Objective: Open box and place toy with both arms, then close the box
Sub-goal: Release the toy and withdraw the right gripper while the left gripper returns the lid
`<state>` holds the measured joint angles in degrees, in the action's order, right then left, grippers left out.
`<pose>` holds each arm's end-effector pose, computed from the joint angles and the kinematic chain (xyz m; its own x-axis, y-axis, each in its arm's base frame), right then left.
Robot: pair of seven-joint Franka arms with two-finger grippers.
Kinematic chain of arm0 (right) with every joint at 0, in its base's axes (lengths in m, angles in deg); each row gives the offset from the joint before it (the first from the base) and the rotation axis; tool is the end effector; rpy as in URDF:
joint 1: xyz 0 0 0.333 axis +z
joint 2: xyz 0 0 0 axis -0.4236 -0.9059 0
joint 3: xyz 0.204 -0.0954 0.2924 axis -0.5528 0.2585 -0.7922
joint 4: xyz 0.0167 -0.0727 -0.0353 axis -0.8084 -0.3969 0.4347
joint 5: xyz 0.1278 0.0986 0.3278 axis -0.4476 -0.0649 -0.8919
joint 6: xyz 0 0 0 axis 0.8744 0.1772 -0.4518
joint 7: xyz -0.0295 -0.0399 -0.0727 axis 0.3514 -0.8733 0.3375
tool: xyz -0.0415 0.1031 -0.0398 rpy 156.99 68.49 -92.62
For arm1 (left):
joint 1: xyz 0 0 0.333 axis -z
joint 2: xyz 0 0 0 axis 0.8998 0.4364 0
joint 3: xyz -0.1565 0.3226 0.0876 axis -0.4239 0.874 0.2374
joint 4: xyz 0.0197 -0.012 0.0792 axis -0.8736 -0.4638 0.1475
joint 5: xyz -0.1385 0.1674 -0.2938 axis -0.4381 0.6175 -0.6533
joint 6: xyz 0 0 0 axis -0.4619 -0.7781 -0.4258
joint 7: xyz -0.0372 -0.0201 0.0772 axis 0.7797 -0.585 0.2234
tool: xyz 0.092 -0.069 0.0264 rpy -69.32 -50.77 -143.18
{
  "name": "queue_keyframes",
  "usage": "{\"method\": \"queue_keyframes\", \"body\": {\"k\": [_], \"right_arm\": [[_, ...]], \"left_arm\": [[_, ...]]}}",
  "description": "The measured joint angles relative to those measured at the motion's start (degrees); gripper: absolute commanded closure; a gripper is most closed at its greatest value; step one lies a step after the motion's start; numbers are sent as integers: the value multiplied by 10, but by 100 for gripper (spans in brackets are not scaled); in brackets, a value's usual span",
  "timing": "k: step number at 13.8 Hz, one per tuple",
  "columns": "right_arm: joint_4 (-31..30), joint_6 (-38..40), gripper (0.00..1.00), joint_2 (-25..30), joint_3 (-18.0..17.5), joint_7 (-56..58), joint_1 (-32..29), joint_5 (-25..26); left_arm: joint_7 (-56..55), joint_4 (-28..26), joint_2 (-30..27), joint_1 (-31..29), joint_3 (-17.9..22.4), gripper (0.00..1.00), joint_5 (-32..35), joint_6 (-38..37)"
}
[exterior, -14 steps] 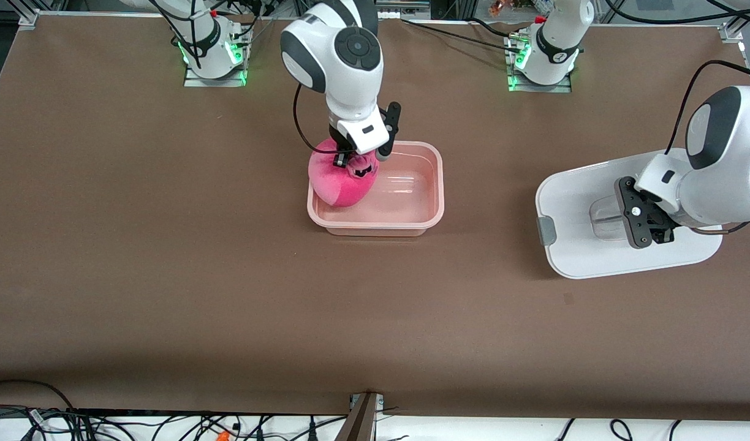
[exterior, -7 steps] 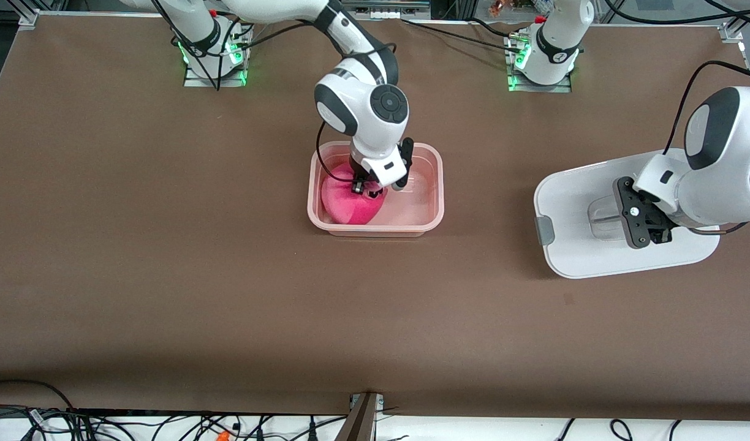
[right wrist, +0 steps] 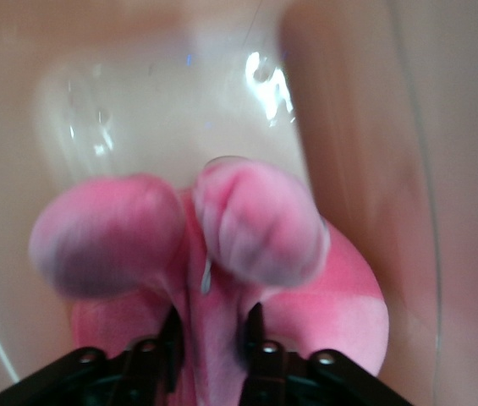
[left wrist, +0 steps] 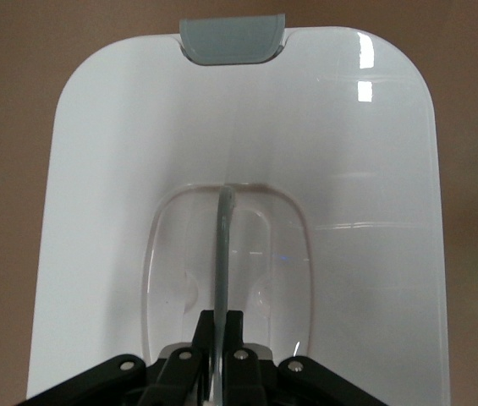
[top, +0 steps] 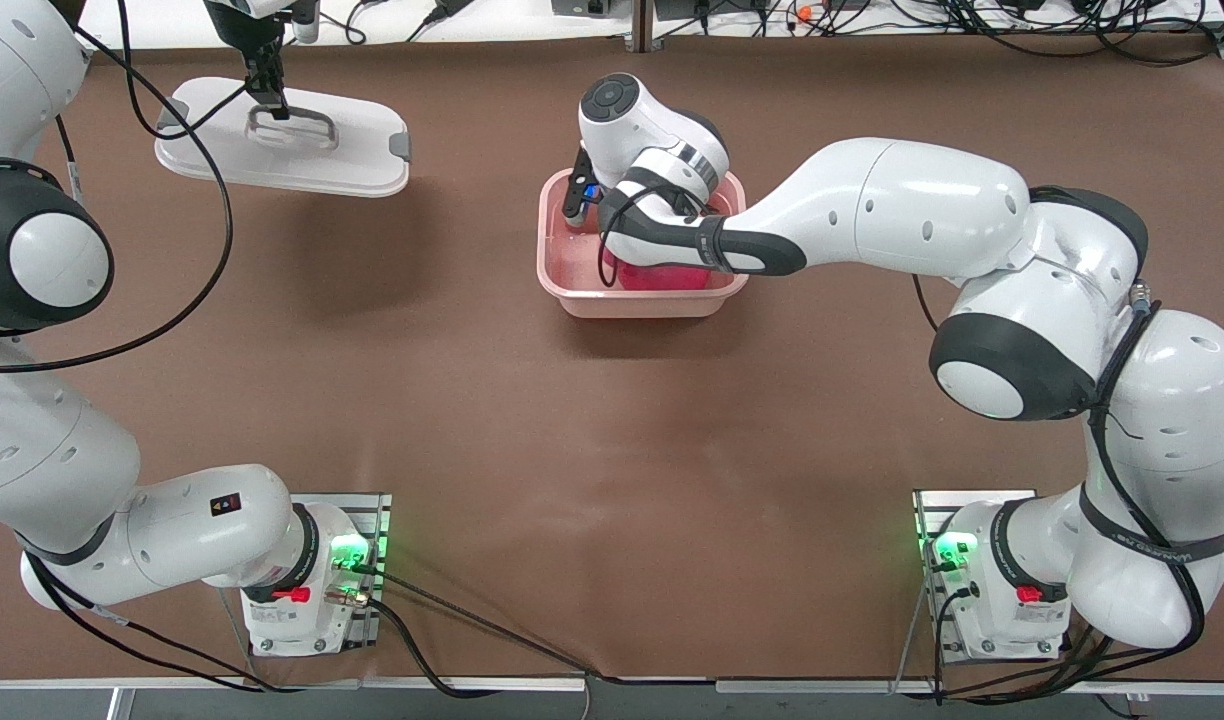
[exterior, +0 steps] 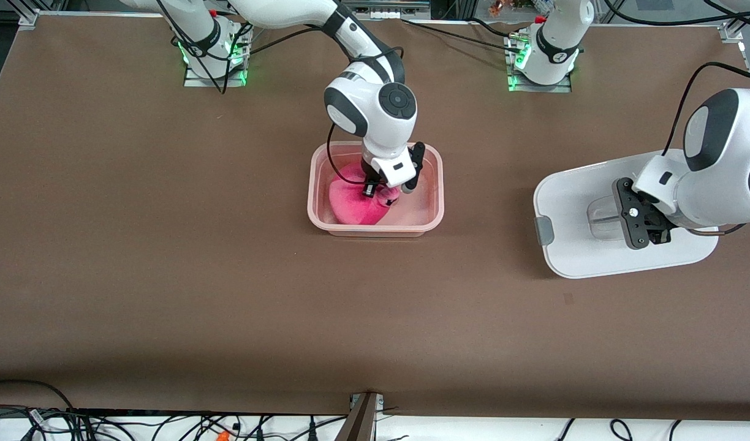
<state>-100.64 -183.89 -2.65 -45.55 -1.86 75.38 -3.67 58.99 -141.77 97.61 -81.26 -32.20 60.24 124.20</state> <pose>0.4749 0.5577 0.3302 0.2944 0.9507 -0.0974 0.9520 -0.2828 0.1169 0.6273 -0.0003 0.4940 0.1752 -0.9686 -0.1765 -0.9592 -0.2084 0.1910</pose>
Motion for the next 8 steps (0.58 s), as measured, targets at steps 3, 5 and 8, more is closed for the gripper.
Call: {"method": "queue_keyframes", "body": {"k": [3,5,8], "right_arm": [[9,-10,0,0,-1,-37,10,-1],[23,2,0,9,2,-45,10,-12],[41,57,0,68,41,-49,-4,-66]], "left_arm": [[0,0,1,0,0,100,0,0],[0,0,1,0,0,100,0,0],[0,1,2,0,0,100,0,0]]}}
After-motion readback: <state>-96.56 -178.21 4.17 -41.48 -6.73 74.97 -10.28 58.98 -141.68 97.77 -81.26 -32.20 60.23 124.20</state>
